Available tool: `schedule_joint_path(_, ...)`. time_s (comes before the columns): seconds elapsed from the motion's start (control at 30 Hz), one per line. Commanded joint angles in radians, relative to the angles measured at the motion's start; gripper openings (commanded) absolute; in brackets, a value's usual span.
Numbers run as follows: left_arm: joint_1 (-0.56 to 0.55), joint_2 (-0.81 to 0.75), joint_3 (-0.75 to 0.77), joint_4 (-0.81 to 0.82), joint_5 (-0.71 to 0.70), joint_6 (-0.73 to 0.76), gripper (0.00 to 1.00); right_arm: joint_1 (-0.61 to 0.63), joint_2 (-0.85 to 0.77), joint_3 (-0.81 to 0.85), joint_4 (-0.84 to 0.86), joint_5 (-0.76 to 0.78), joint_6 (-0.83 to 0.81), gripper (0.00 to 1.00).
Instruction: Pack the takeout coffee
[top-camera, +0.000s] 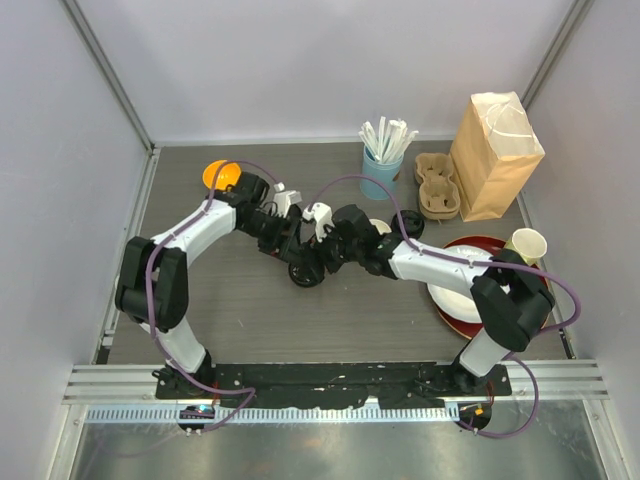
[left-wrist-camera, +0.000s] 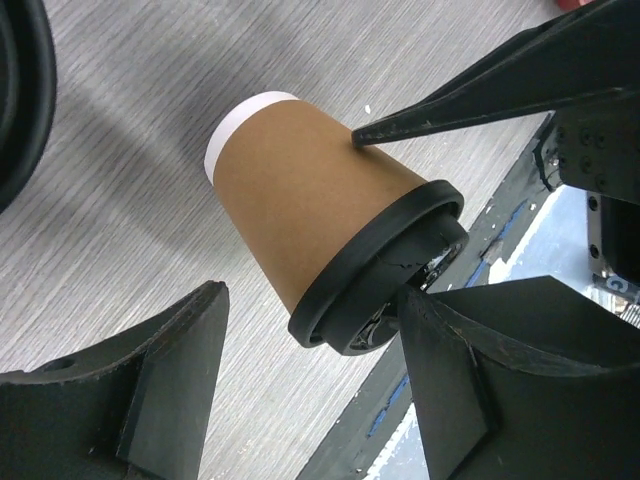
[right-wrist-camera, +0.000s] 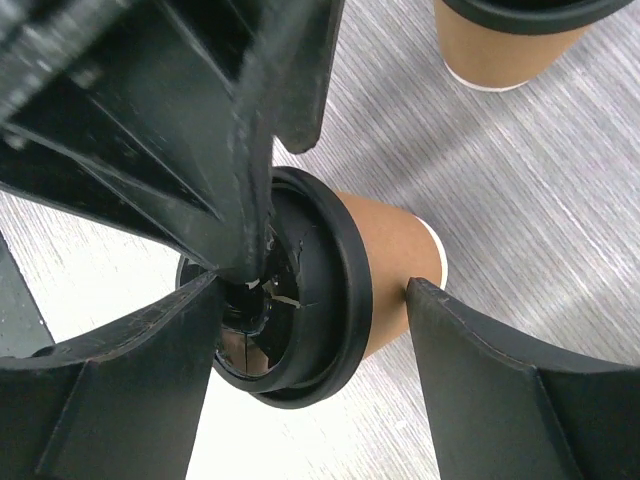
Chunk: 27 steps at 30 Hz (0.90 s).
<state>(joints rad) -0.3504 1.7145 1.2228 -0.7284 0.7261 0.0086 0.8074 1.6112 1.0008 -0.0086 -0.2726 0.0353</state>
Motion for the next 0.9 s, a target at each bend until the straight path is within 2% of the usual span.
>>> schedule_joint_path(0.0,0.039,-0.009,0.037,0.038,0.110,-0.002,0.73,-0.010,0.006,0.048,-0.028,0.019,0.025,0.78)
schedule_joint_path(0.3,0.070,-0.009,0.069,0.049,0.122,-0.052,0.73,-0.037,0.018,0.102,-0.070,0.044,0.049,0.78)
schedule_joint_path(0.53,0.070,-0.021,0.087,0.049,0.078,-0.053,0.73,-0.122,0.036,0.131,-0.105,0.001,0.095,0.78)
schedule_joint_path(0.87,0.077,-0.050,0.127,0.014,0.056,-0.032,0.73,-0.128,0.006,0.203,-0.128,-0.037,-0.011,0.86)
